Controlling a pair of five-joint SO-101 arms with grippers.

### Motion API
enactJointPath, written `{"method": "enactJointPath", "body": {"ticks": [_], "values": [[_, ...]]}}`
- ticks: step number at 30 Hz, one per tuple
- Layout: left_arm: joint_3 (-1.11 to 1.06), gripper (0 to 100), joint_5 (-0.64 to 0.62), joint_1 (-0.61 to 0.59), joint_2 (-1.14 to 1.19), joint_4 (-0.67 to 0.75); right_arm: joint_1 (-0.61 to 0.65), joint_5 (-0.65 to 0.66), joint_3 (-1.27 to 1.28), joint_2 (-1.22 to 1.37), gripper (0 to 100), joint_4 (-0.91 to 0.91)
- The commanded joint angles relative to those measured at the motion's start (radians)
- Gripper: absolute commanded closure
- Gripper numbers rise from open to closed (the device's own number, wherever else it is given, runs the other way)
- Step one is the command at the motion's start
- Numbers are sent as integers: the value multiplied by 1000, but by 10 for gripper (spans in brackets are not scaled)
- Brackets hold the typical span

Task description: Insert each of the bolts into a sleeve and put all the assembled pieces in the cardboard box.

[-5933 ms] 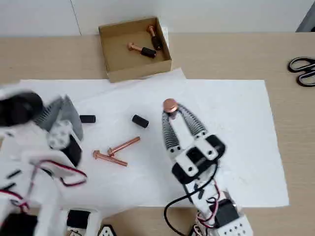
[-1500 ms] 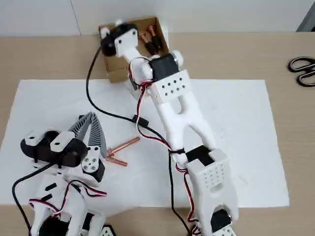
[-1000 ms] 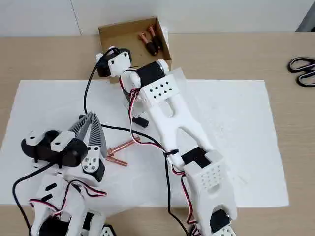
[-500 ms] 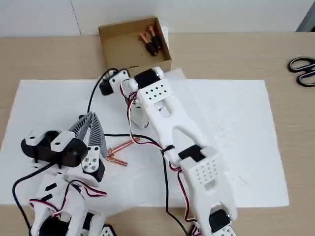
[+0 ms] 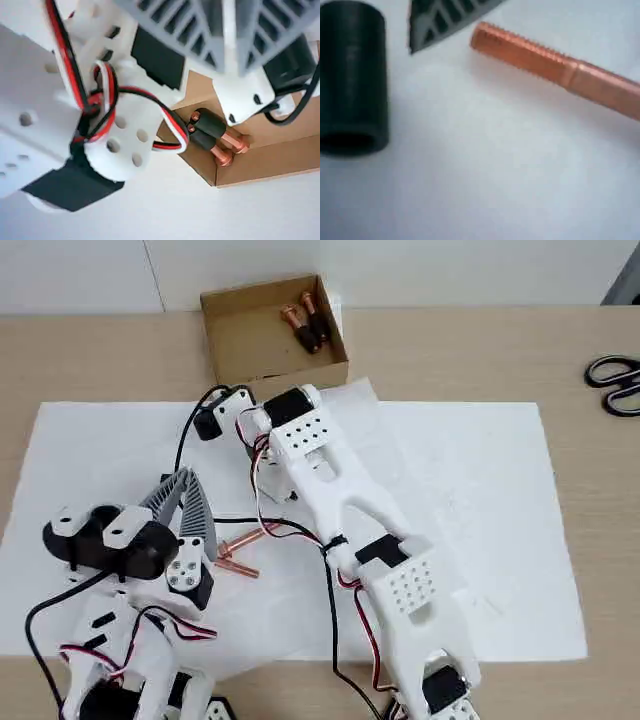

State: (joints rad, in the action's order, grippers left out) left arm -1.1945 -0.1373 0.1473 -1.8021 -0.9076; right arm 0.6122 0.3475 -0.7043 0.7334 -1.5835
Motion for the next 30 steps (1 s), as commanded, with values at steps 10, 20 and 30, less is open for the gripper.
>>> {"method": "enactJointPath", "body": {"ticks": [10, 20, 30], "values": [[5, 994, 0, 3, -9, 15, 36, 6, -32, 104, 812, 61], [5, 994, 0, 3, -9, 15, 30, 5, -114, 111, 975, 7], [7, 994, 0, 3, -9, 18, -94, 8, -367, 56, 995, -111]]}}
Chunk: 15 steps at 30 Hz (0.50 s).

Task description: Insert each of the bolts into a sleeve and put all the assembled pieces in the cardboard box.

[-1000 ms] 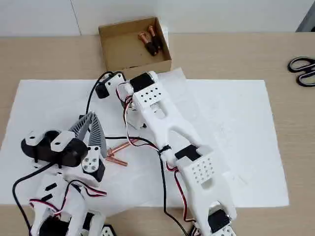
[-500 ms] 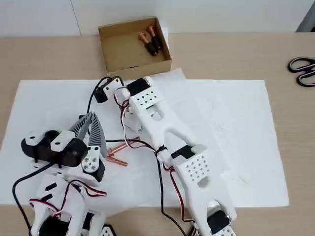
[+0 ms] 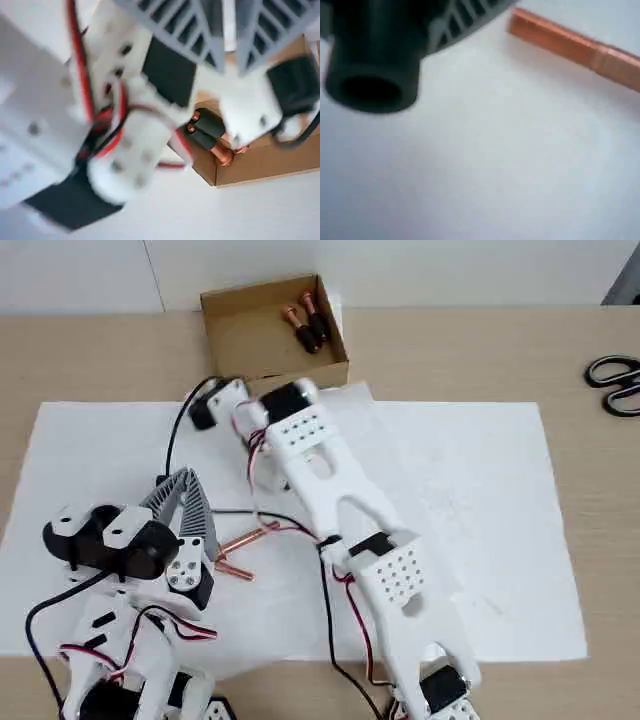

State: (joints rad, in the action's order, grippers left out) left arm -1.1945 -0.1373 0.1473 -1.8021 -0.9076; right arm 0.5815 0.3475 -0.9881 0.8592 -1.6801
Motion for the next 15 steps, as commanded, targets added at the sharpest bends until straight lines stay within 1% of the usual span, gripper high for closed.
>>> {"method": "enactJointPath", "body": {"ticks": [1, 8, 12, 15], "values": [[7, 994, 0, 3, -9, 18, -87, 5, -89, -97, 995, -15], [5, 994, 0, 8, -9, 18, -219, -9, -89, -338, 995, -13], [4, 994, 0, 12, -9, 20, -236, -129, -78, -487, 995, -18], [5, 994, 0, 12, -9, 18, -223, -169, -20, -631, 995, -18]]}}
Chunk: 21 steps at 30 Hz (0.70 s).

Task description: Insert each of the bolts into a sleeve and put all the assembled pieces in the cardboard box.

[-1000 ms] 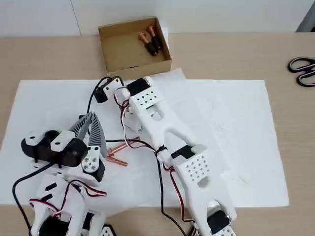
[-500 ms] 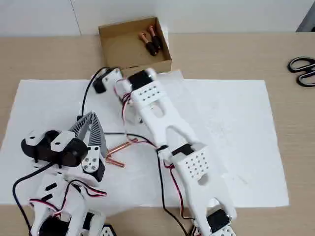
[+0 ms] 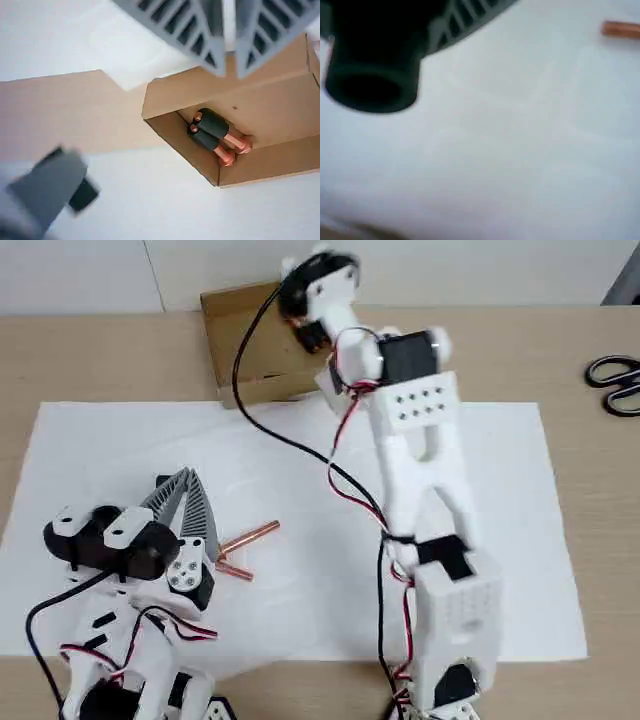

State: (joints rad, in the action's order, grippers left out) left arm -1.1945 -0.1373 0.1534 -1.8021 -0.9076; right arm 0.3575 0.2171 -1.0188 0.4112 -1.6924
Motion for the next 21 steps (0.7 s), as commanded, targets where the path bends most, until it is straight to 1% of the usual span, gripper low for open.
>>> {"method": "enactJointPath", "body": {"ticks": [1, 3, 6, 9, 11, 15, 19, 21], "values": [[5, 994, 0, 6, -9, 17, 7, -38, 40, -237, 995, -5], [5, 994, 0, 6, -9, 17, 12, -44, 126, -351, 995, -5], [4, 994, 0, 6, -9, 15, 10, -49, 328, -524, 995, -4], [4, 994, -2, 6, -9, 15, -12, -126, 615, -700, 993, 15], [4, 994, -2, 6, -9, 15, -44, -147, 822, -816, 993, 91], [4, 994, -15, 8, -9, 6, -110, -146, 1189, -1063, 993, 260], [7, 994, -143, 8, -3, -89, -177, -144, 1496, -1293, 994, 476], [10, 994, -152, 8, -3, -133, -220, -143, 1628, -1394, 994, 588]]}}
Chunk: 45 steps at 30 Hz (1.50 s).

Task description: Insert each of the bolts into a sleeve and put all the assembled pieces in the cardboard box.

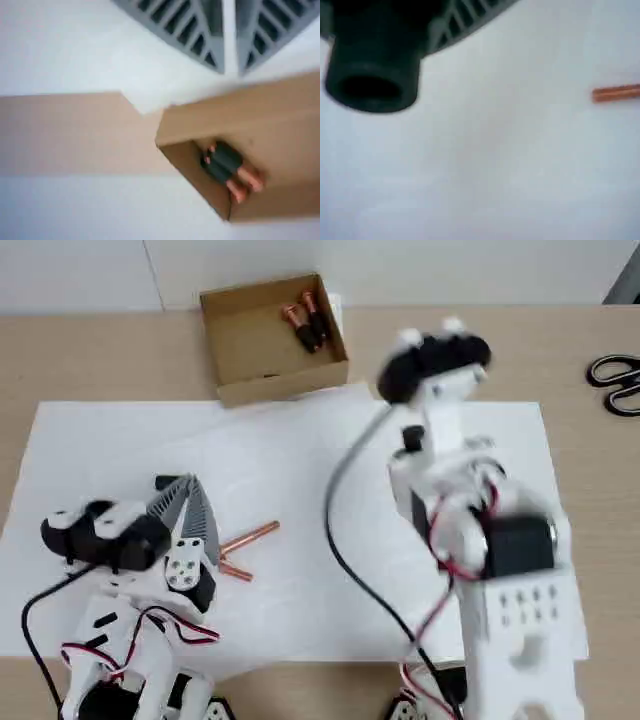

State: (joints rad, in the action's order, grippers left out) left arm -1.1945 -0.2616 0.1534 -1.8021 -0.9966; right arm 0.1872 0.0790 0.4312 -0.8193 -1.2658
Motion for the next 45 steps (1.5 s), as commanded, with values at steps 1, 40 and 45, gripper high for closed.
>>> {"method": "enactJointPath", "body": {"ticks": [1, 40, 45], "values": [[12, 994, -23, 6, -3, -58, -67, -3, 236, -205, 992, 206], [1147, 991, -316, -149, 1330, -758, -219, 127, 767, -995, 994, 228], [1147, 991, -178, -143, 1376, -756, -217, 164, 767, -995, 993, 229]]}}
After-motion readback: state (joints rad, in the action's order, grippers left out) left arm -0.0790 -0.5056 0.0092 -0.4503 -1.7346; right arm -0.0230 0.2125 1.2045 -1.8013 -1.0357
